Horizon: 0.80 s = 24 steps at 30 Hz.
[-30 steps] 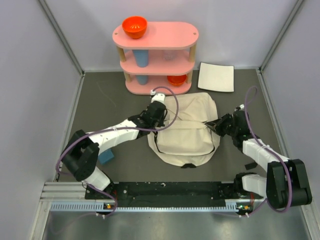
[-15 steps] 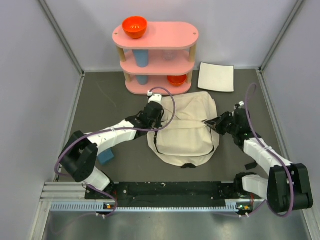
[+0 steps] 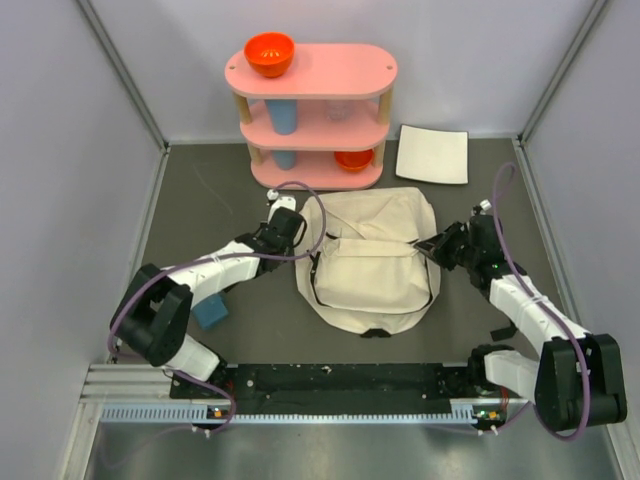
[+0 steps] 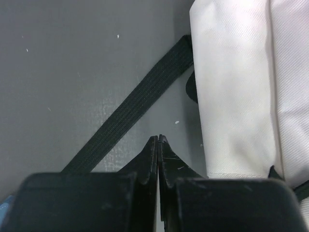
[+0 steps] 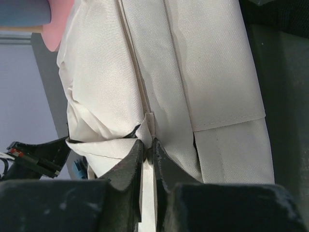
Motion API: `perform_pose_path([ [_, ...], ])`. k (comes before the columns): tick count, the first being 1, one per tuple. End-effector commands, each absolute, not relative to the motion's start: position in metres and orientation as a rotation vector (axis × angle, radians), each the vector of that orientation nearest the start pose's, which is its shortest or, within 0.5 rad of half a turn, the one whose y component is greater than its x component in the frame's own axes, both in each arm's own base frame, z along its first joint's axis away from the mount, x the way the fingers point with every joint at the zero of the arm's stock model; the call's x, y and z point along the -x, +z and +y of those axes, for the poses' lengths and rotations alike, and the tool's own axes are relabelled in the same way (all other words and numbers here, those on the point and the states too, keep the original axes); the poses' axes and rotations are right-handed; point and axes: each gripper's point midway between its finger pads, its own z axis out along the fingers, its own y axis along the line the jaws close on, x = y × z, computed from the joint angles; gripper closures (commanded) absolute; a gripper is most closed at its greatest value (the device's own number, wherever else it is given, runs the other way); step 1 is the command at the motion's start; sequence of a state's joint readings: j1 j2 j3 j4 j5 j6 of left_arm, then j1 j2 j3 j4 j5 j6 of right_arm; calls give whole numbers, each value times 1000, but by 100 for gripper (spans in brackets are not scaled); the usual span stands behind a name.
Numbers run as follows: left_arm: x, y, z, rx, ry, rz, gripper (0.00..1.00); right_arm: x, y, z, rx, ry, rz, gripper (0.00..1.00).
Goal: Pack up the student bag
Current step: Unzip the student bag at the center of the board.
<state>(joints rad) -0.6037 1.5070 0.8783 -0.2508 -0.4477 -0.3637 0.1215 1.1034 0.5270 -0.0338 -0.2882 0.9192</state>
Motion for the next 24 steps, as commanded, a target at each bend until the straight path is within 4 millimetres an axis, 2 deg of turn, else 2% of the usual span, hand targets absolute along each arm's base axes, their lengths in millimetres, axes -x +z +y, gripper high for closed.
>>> perform_pose_path([
  [1,-331,90,-152,-86,26,2294,100,-323,145,116,-666,887,2090,82],
  [3,-332,102,-150,-56,18,2275,64,-322,147,119,-649,903,2095,65],
  [4,-332,107,-149,-47,15,2268,50,-323,156,118,-638,897,2078,43],
  [5,-331,110,-148,-44,15,2267,32,-320,154,113,-645,858,2091,35],
  [6,-333,115,-142,-26,18,2260,24,-320,158,110,-645,839,2081,29],
  [7,-333,117,-138,-13,21,2264,19,-320,175,108,-629,828,2042,21],
  [9,-333,122,-122,49,19,2269,9,-317,181,99,-625,761,2038,16],
  [10,-332,121,-120,68,-14,2282,7,-317,197,96,-606,754,2005,15],
  [12,-330,123,-100,162,-37,2276,1,-315,211,98,-550,755,1989,12],
  [13,-327,123,-95,195,-53,2281,1,-315,223,101,-514,774,1971,11],
  [16,-317,126,-71,331,-77,2276,1,-311,244,124,-387,871,1966,9],
  [17,-311,123,-65,360,-79,2281,1,-310,243,134,-335,885,1989,9],
  [18,-308,130,-55,430,-83,2249,1,-310,244,143,-293,896,2001,9],
  [19,-299,125,-47,472,-62,2264,1,-311,249,151,-254,906,2006,8],
  [20,-295,126,-39,515,-44,2256,1,-305,248,171,-174,936,2028,8],
  [21,-290,130,-26,607,-30,2224,1,-308,236,182,-151,946,2078,8],
  [22,-279,123,-19,651,-8,2245,1,-307,237,193,-112,962,2087,8],
  [24,-266,122,1,803,48,2205,1,-302,222,224,-22,996,2156,8],
])
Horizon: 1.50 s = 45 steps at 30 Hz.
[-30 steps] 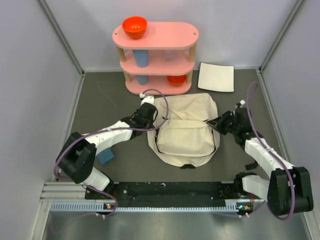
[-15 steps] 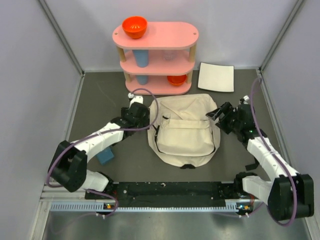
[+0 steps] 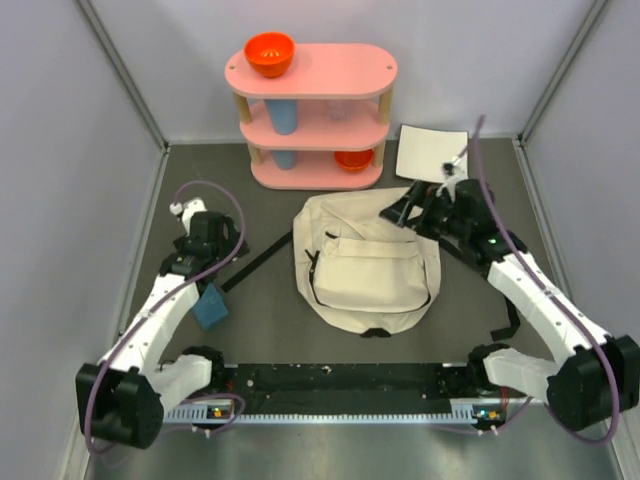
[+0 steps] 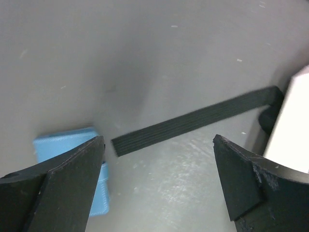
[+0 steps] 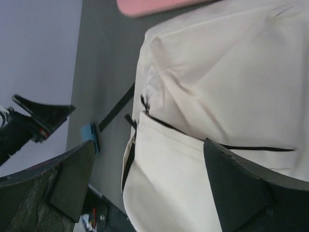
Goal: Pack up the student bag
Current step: Unzip the student bag at the center of the board, then adjust the personal item at the center of the board.
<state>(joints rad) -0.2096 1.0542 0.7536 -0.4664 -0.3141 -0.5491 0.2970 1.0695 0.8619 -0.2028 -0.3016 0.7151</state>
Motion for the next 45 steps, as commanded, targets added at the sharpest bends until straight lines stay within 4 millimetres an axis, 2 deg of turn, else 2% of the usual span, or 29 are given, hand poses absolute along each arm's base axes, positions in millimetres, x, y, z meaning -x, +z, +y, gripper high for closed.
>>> perform_pose_path([
  [1,-253,113,9,852,86,2226,1,-302,217,233,4,1008,2169,8],
  [3,-242,110,25,958,147,2188,1,-291,204,262,88,1075,2215,8],
  [5,-227,104,37,1045,224,2176,1,-280,203,285,144,1135,2217,8],
  [6,-222,103,44,1065,270,2164,1,-278,195,292,154,1146,2239,8],
  [11,-214,85,64,1149,386,2182,1,-261,193,316,219,1241,2239,8],
  [15,-216,67,70,1208,307,2216,1,-248,204,332,292,1322,2190,7],
  [19,-214,43,72,1358,96,2191,1,-242,203,342,329,1360,2208,7],
  [21,-214,37,65,1355,31,2198,1,-242,198,343,326,1360,2225,7],
  [26,-219,39,56,1284,-47,2190,1,-240,193,347,343,1384,2230,7],
  [29,-223,38,42,1219,-159,2207,1,-237,189,355,374,1409,2251,7],
  [30,-223,34,29,1196,-244,2231,1,-238,189,359,381,1409,2250,7],
  [33,-224,27,12,1168,-367,2247,1,-234,189,370,398,1424,2253,8],
  [36,-225,21,6,1148,-410,2254,2,-228,182,381,403,1447,2287,8],
  [42,-227,26,-12,1077,-543,2260,5,-212,179,400,460,1454,2300,8],
  [45,-226,37,-11,1053,-532,2248,6,-207,183,407,481,1449,2295,9],
])
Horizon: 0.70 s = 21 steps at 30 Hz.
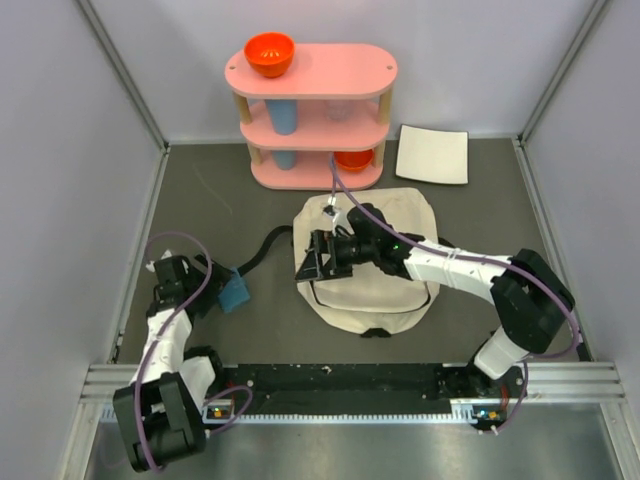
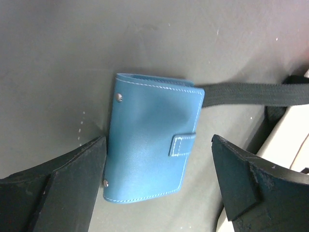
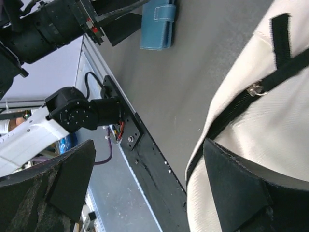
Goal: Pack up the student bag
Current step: Adjust the personal item at the center of the board.
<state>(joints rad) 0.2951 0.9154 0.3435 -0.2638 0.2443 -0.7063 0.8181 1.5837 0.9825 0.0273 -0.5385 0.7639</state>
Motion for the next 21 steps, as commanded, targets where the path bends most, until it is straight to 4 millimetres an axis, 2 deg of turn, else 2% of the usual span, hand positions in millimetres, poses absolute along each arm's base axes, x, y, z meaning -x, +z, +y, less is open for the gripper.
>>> perform_pose_path([
  [1,-223,42,-11,1043,-525,2240,6,-203,184,410,492,1443,2297,9],
  [4,-223,56,-12,978,-535,2202,6,-202,188,415,512,1425,2294,9],
  [7,-221,59,-20,967,-593,2189,7,-206,192,420,486,1412,2294,9],
  [8,-221,60,-23,962,-610,2186,7,-206,185,416,462,1385,2326,9],
  [12,-220,70,-28,932,-646,2152,6,-218,182,408,371,1303,2320,9],
  [14,-223,87,-28,896,-657,2096,1,-221,184,409,361,1292,2310,9],
  [16,-224,100,-26,872,-642,2063,1,-225,184,411,362,1279,2303,9],
  [17,-227,113,-25,852,-638,2040,1,-229,189,413,356,1276,2290,9],
  [19,-227,123,-24,841,-634,2027,1,-237,189,413,328,1235,2294,8],
  [20,-229,136,-24,818,-634,2007,1,-242,194,415,316,1224,2282,7],
  [21,-227,138,-24,820,-626,2015,1,-249,195,415,284,1202,2272,7],
])
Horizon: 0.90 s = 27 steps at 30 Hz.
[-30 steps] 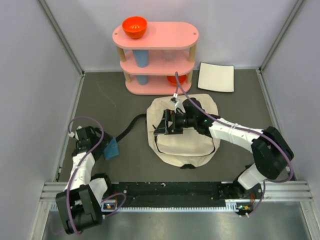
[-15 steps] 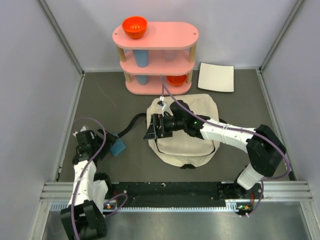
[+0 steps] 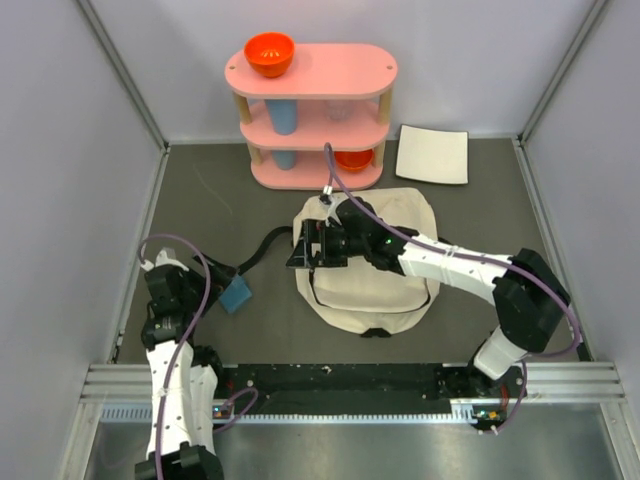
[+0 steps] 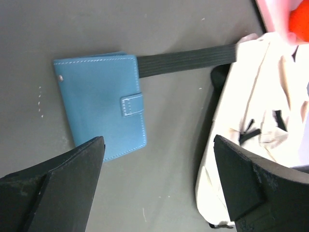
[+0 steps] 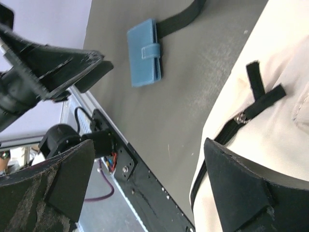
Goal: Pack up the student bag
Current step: Adjust the personal item at the center of the board, then pick up the personal item from the center of the board.
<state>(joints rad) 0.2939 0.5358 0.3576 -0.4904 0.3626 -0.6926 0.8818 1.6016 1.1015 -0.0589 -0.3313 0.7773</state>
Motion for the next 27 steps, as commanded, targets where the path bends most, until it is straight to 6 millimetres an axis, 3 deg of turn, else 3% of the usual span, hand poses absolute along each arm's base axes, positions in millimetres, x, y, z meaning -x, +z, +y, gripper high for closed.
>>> perform_pose_path([
  [1,-226,142,-23,801,-613,2016,1,-253,197,416,269,1192,2263,6],
  [5,-231,152,-2,846,-486,1956,1,-279,206,428,211,1190,2246,3],
  [8,-235,159,-7,839,-536,1937,1,-296,227,439,146,1259,2220,3],
  [10,-236,159,-11,820,-562,1947,1,-308,230,444,96,1254,2191,2],
  [11,-235,164,-11,811,-563,1945,1,-316,244,450,35,1306,2132,2],
  [12,-235,165,-10,807,-548,1948,1,-322,241,454,8,1307,2119,2],
  [13,-235,168,-9,798,-542,1943,1,-330,256,460,4,1336,2074,1],
  [15,-235,171,-8,811,-535,1937,1,-339,255,464,-12,1298,2101,1],
  [16,-235,172,-7,821,-538,1931,1,-346,264,471,10,1299,2078,1],
  [17,-236,173,-6,829,-537,1923,1,-346,251,467,31,1249,2137,1],
  [20,-245,188,4,816,-492,1861,1,-341,250,468,125,1247,2140,1],
  [24,-263,218,11,755,-470,1809,1,-320,223,453,188,1251,2238,1],
  [25,-266,228,7,719,-494,1803,1,-309,197,444,177,1228,2297,1],
  [27,-270,232,8,706,-492,1811,1,-301,214,442,172,1301,2202,1],
])
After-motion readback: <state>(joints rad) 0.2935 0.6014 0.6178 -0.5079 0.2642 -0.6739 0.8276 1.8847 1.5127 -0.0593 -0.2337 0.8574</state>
